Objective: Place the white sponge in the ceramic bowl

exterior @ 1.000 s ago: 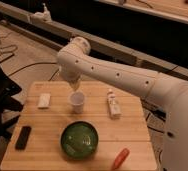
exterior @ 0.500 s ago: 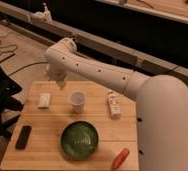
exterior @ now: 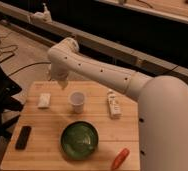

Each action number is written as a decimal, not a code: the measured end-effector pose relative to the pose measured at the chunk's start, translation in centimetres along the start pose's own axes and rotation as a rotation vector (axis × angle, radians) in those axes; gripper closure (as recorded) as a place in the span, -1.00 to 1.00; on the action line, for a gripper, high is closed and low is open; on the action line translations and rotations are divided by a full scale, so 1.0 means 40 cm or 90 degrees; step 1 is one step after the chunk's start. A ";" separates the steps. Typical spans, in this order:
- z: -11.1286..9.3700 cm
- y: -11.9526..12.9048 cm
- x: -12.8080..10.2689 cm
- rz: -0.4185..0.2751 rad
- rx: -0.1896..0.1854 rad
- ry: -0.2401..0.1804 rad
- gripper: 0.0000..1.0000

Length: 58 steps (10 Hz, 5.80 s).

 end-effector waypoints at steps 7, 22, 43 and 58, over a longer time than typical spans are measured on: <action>0.130 -0.055 -0.032 0.033 0.075 -0.097 -0.30; 0.471 -0.076 -0.128 -0.045 -0.050 -0.268 -0.30; 0.470 -0.059 -0.126 -0.083 -0.023 -0.324 -0.30; 0.478 -0.074 -0.118 -0.090 -0.013 -0.326 -0.30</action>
